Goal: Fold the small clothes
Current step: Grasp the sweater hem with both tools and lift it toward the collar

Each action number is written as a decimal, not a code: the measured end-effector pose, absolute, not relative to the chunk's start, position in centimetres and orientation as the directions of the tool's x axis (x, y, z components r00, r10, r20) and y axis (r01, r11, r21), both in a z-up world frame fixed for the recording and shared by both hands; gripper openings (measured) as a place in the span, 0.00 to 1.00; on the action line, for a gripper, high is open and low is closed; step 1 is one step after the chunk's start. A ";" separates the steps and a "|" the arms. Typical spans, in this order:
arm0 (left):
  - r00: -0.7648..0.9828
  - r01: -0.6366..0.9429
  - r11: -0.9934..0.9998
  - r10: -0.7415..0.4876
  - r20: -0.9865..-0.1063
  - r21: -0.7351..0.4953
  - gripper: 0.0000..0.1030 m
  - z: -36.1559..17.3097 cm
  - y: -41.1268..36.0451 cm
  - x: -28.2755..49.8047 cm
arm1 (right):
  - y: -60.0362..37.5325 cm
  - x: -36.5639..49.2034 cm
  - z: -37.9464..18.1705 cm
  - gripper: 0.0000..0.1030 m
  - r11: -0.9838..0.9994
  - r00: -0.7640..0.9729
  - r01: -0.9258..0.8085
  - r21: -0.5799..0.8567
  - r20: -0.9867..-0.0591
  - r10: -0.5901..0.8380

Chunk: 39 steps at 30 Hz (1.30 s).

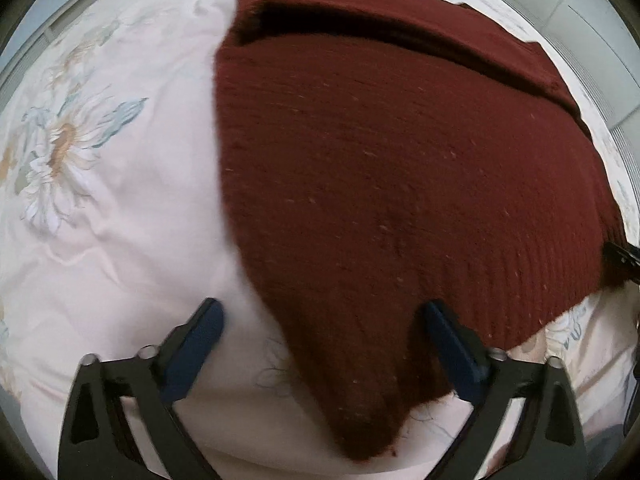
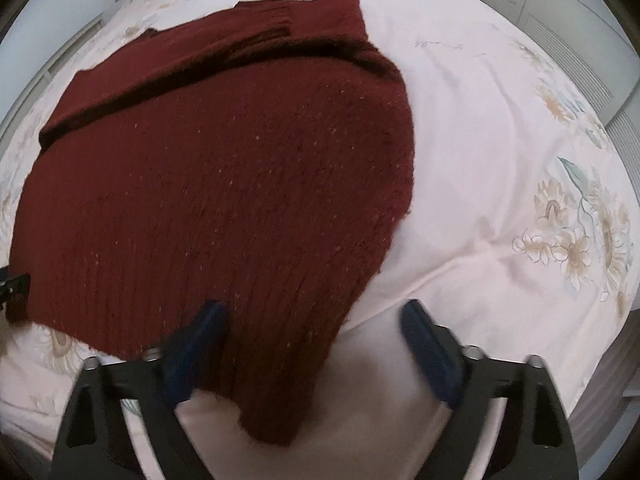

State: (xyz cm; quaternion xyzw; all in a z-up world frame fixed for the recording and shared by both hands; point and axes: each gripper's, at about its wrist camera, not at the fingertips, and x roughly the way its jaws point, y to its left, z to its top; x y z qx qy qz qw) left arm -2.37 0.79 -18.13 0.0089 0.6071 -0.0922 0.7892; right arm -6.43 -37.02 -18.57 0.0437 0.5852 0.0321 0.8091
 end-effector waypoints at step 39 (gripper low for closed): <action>0.526 0.109 0.935 -0.343 -0.778 -0.339 0.09 -1.3 5.2 15.9 | -39.3 14.1 -2.5 0.11 0.931 0.625 0.075 0.357 -0.744 0.235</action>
